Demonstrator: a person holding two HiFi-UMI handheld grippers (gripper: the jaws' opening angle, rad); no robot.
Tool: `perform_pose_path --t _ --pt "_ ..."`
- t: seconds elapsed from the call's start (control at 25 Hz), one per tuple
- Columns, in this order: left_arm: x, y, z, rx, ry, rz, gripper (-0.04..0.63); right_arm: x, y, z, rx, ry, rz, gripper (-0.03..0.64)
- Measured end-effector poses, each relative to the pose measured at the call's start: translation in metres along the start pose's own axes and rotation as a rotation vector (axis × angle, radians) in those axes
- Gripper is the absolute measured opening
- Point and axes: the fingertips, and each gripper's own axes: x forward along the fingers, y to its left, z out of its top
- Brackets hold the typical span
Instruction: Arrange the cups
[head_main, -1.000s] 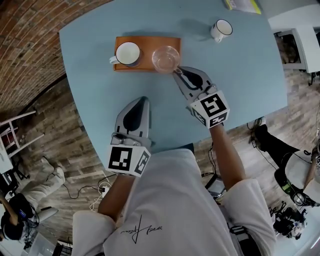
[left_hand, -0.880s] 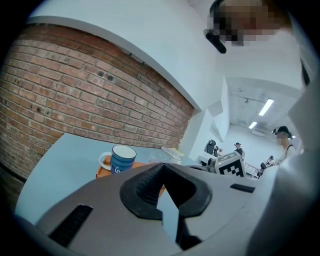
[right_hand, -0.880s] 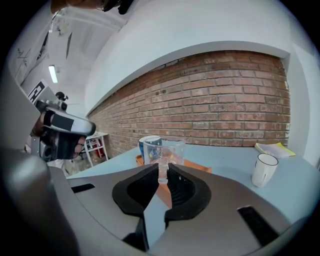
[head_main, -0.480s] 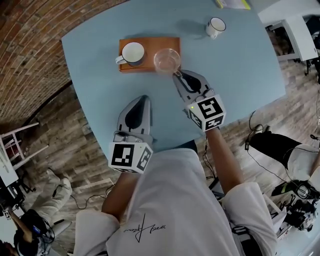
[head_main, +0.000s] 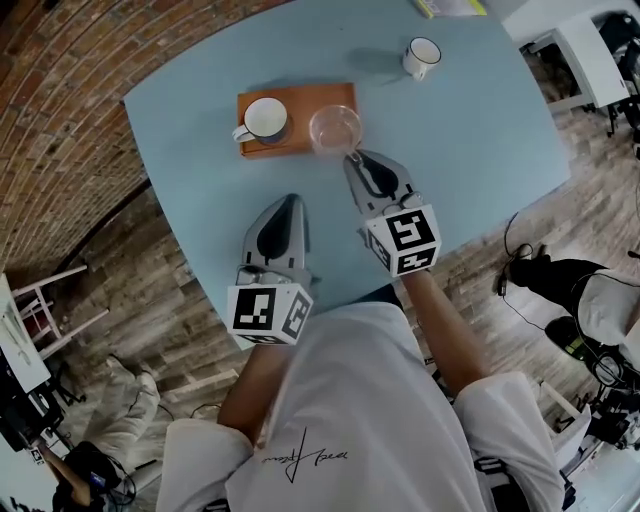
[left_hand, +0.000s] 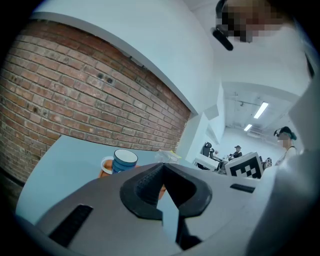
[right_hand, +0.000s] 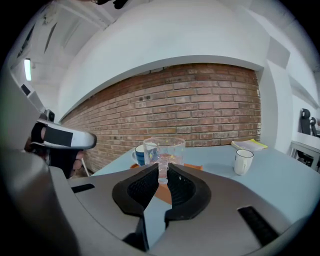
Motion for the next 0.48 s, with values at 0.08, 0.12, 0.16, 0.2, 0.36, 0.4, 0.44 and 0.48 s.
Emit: perform_pose_path --t 0.08,0.12,0.16,0.2,0.36,0.4,0.44,0.48 --pt "0.0017 0.0005 0.0013 -0.003 -0.006 0.0 0.009 0.0001 -0.0022 0.0016 0.015 -0.005 -0.037 0.057" --pt "0.0021 0.0008 0.0022 -0.004 -0.01 0.001 0.009 0.0005 -0.0031 0.002 0.025 -0.007 -0.056 0.057" --pt "0.0022 0.0013 0.003 -0.005 -0.013 0.002 0.009 0.001 -0.0036 0.002 0.035 -0.008 -0.074 0.057" --pt "0.0021 0.002 0.0037 -0.007 -0.015 0.002 0.009 0.0017 -0.0039 0.0018 0.045 -0.011 -0.092 0.057" --pt "0.002 0.0046 0.0045 -0.014 -0.016 0.003 0.009 0.0055 -0.0036 0.0021 0.082 -0.025 -0.157 0.057" --pt "0.0023 0.005 0.0047 -0.013 -0.017 0.002 0.009 0.0063 -0.0036 0.0027 0.087 -0.03 -0.174 0.057" --pt "0.0026 0.0054 0.0048 -0.013 -0.017 0.001 0.009 0.0068 -0.0038 0.0033 0.089 -0.035 -0.192 0.057" --pt "0.0028 0.0058 0.0048 -0.011 -0.018 0.001 0.009 0.0071 -0.0041 0.004 0.088 -0.04 -0.211 0.057"
